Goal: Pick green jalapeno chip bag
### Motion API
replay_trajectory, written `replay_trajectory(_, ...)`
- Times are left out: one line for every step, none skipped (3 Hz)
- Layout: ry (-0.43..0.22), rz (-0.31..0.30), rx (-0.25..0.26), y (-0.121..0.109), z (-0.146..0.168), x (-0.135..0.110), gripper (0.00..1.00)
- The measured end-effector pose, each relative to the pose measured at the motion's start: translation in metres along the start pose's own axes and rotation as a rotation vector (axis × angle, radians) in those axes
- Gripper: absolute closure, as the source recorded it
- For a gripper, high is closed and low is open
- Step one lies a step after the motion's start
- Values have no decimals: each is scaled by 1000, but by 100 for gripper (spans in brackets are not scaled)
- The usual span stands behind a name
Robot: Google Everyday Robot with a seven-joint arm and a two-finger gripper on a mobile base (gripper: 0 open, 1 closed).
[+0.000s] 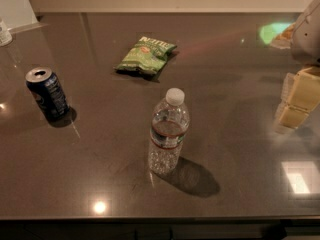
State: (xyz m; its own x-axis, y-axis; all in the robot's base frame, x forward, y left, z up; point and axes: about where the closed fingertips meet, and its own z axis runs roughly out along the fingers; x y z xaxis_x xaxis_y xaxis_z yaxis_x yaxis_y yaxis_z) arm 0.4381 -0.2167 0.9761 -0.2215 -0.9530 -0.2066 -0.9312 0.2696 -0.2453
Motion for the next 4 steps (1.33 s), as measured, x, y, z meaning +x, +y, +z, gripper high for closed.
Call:
replay_trajectory(0, 0, 0, 0, 0, 0, 0)
replay_trajectory(-32, -7, 0, -8, 0, -9, 0)
replay_trajectory(-95, 10, 20, -32, 8, -28, 0)
replay_trajectory(-155, 26, 54, -67, 25, -55, 0)
